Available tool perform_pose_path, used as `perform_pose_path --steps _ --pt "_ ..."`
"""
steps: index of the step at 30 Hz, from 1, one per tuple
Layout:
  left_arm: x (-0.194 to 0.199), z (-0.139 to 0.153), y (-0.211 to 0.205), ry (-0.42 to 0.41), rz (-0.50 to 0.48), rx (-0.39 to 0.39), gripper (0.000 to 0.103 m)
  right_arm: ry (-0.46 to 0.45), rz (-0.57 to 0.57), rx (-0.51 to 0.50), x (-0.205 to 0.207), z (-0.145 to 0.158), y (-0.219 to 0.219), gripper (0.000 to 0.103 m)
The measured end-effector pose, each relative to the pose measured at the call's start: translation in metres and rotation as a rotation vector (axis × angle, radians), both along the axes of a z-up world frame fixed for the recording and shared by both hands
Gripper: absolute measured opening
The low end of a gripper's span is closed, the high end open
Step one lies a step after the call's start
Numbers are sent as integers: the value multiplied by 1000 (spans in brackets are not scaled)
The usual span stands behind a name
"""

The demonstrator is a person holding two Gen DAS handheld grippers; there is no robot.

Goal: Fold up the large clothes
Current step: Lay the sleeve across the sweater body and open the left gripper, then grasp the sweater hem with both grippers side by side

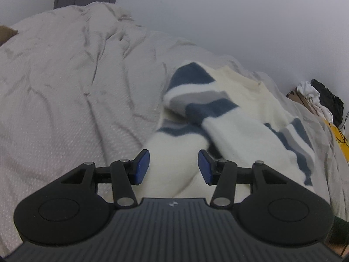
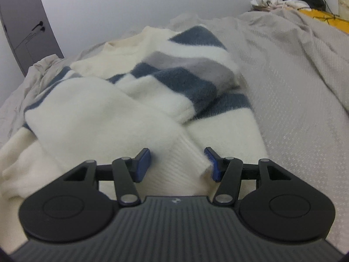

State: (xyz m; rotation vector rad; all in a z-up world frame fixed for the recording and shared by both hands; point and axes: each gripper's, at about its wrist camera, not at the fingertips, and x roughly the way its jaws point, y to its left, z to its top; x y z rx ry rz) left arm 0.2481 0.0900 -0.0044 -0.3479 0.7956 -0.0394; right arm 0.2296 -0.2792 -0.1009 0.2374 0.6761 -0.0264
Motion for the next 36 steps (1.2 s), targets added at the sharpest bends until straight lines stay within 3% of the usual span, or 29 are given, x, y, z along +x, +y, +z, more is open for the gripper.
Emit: perform_pose_path --steps 5,10,11,13,14,19,22,26,31,36 --pt "-11 1 18 7 43 -23 55 -41 -23 7 -24 19 -5 57" --pt "-26 -13 46 85 103 -71 55 -59 -85 82 -63 40 -24 57" --pt "-29 -16 51 100 113 -101 55 -47 -106 96 -72 41 -28 59" --pt "-34 -22 57 123 130 -139 55 -19 -152 121 -84 39 -36 79" --pt "-36 -24 60 131 140 -143 55 -1 -182 135 -89 37 -41 81" --pt "-44 -35 59 167 150 -154 57 106 -292 341 -105 12 -73 81" --pt "-52 -43 62 189 168 -210 60 159 -323 434 -104 -3 -80 81" --pt "-64 -52 67 216 182 -330 61 204 -290 560 -104 -20 -75 83" --pt "-77 -49 60 229 135 -420 60 127 -254 658 -116 -13 -73 84" --pt "-98 -34 51 174 83 -456 60 77 -213 693 -125 -3 -70 84"
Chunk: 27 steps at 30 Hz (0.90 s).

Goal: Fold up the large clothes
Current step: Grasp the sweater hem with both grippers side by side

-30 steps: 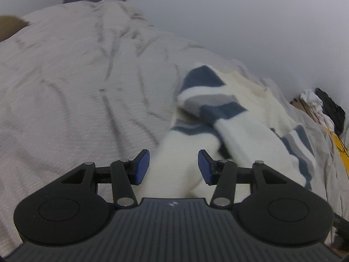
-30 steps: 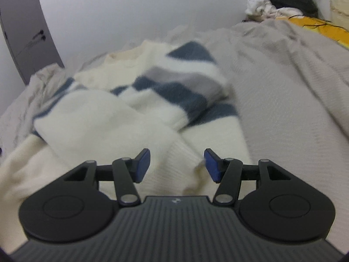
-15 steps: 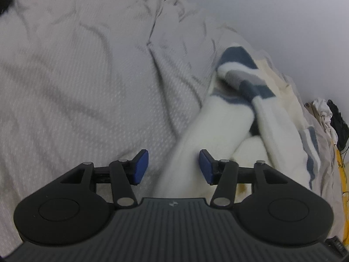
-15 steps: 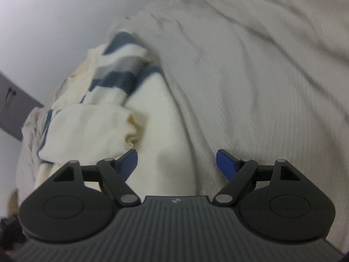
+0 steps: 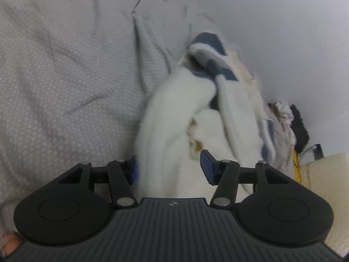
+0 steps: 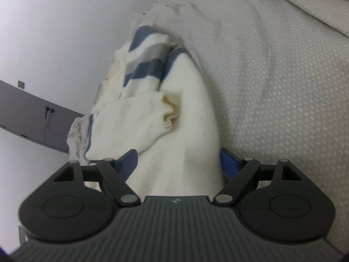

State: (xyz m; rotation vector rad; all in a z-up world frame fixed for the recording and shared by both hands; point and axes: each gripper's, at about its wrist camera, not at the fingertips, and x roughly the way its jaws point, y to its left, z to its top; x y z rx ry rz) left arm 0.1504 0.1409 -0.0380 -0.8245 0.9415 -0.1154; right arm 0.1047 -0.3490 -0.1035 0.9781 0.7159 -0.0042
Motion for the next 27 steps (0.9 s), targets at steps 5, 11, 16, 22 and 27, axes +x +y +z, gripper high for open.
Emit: perform_pose_path --steps 5,11,16,22,27 --pt "-11 5 -4 2 -9 11 56 -5 55 2 -9 6 6 81" --pt "-9 -9 -13 79 -20 66 56 43 63 4 -13 1 18 79" --pt "-10 -9 -16 56 -20 106 19 148 59 38 1 -23 16 17" --pt "-25 11 -8 -97 9 -9 10 -30 119 4 -10 5 20 10" --pt "-40 26 6 -143 34 -108 7 -138 148 68 -21 30 7 9"
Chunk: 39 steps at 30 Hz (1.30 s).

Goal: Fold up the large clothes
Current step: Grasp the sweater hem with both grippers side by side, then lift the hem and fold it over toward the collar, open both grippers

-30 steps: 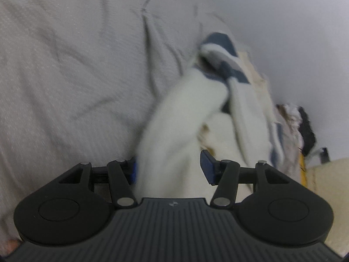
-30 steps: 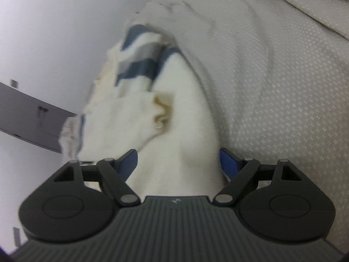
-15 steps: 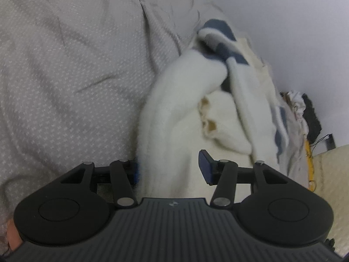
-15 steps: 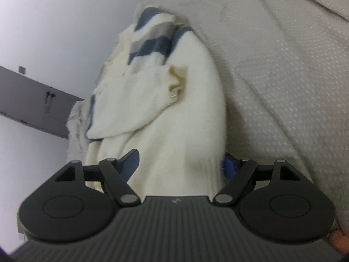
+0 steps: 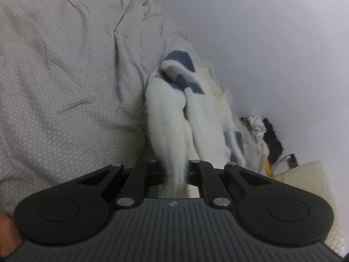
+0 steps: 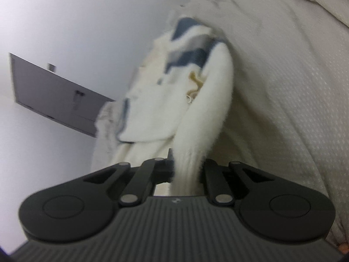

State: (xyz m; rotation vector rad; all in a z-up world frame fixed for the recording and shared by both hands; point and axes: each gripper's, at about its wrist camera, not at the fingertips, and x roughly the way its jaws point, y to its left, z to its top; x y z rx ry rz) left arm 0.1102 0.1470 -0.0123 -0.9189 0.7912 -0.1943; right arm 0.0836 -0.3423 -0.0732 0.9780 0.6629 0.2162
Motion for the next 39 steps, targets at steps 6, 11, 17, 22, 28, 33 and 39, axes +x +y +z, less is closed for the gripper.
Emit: perform_pose_path --steps 6,11,17,22,28,33,39 --pt "-17 31 10 -67 -8 -77 7 -114 39 -17 -8 38 -14 9" --pt "-45 65 19 -139 -27 -103 7 -214 64 -13 -26 74 -21 9" --pt "-98 121 27 -230 -74 -93 7 -317 104 -59 -75 123 -22 9" --pt "-148 157 31 -282 -120 -73 7 -368 108 -86 -128 151 -29 9" --pt "-149 166 23 -274 -117 -57 7 -320 93 -110 -136 152 -28 10" --pt "-90 167 13 -248 -66 -15 7 -272 30 -54 -87 149 -35 12" --pt "9 156 -12 -224 3 69 7 -218 -74 -21 6 134 -41 13"
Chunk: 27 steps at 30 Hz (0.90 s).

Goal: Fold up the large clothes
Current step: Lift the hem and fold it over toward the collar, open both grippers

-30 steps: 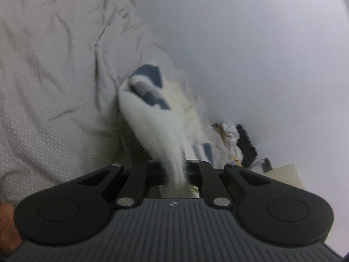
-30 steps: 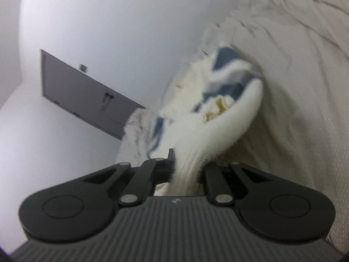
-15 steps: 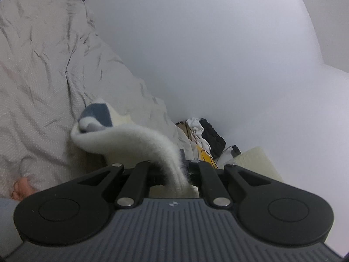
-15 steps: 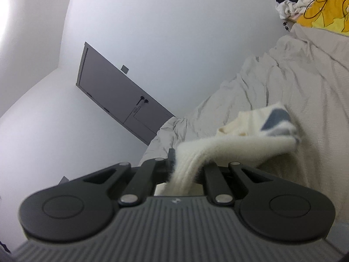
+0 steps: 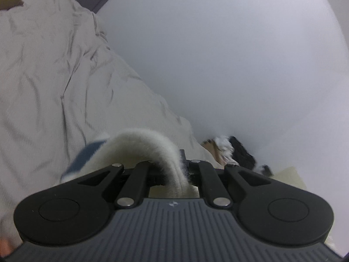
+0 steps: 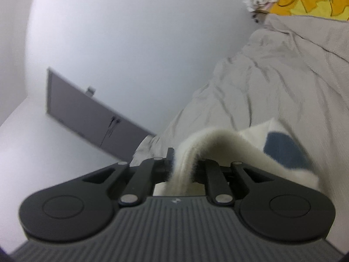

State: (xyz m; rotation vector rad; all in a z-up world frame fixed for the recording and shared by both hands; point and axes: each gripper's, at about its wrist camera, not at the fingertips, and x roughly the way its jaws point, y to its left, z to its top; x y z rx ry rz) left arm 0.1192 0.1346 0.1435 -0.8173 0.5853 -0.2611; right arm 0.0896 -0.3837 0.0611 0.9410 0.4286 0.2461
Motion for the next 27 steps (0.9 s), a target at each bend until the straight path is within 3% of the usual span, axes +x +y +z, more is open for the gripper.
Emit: perform_pose_path --steps 6,12,17,21,24,27 --pt "86 -45 -16 44 28 61 7 54 -68 42 77 -41 -2 13" --pt "145 -100 -21 48 22 99 8 83 -68 35 132 -83 -4 12" --pt "186 -129 -22 60 -6 100 8 116 -72 66 169 -119 -10 12" --pt "209 -149 -29 34 -23 162 8 133 -72 69 194 -145 -15 12" --pt "224 -172 -37 95 -29 215 8 174 -69 40 204 -162 -13 13" --pt "229 -186 -35 120 -28 217 8 208 -67 56 209 -173 -13 13"
